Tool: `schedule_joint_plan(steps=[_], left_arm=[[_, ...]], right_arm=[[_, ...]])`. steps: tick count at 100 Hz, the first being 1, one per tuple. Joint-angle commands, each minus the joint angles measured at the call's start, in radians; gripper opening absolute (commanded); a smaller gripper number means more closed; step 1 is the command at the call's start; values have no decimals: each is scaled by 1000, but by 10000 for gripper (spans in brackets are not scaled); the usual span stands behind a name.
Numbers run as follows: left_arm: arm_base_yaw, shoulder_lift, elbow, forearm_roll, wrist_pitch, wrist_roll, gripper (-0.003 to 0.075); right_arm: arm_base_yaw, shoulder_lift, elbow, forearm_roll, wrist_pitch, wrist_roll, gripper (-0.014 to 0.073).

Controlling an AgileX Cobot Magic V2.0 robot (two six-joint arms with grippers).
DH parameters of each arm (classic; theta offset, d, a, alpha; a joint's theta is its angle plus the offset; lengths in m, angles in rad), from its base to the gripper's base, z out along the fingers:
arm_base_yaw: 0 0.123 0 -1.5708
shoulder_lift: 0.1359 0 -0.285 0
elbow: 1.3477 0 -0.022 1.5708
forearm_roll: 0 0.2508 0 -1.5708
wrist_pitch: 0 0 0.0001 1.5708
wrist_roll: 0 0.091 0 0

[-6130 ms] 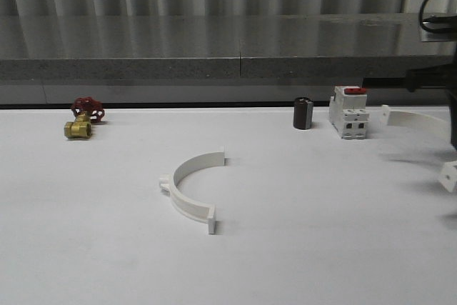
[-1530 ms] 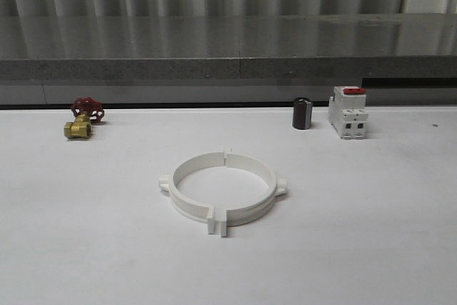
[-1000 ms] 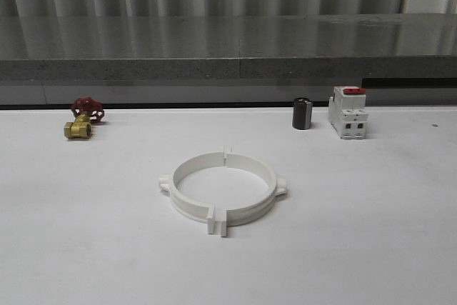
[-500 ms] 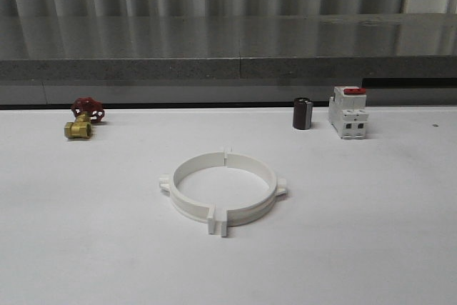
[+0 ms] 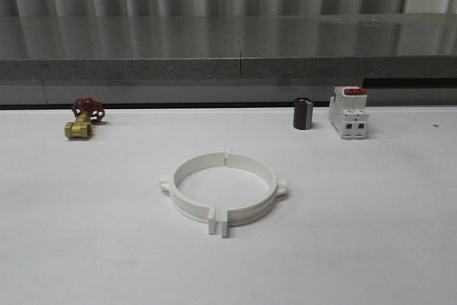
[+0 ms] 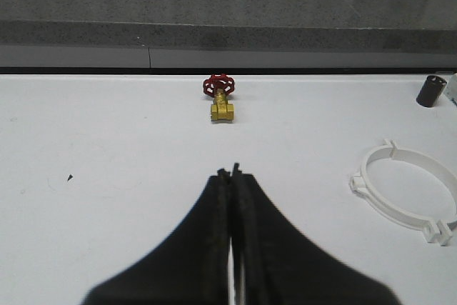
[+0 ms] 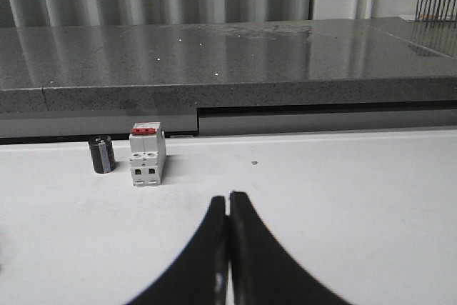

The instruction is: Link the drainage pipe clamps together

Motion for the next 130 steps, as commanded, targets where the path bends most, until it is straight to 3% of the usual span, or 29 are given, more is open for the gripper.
schedule_joint_plan(steps=[1,62,82,105,130], left_arm=[[1,9,-25,-4,-75,-9,-20],[1,9,-7,1,-85,-9,-20],[14,-2,125,52,-372,-9,-20],[98,-161,324,55,-538,-9,-20],[112,-239,507,23,-656,-9,-20]], right_arm=[[-1,-22,-15,-12,-69,-12,-67],[-1,-22,-15,-12,-69,-12,-67],[-1,-22,-15,-12,-69,-12,-67],[-1,-22,-15,-12,-69,-12,-67],[-1,-22,-15,-12,-69,-12,-67]])
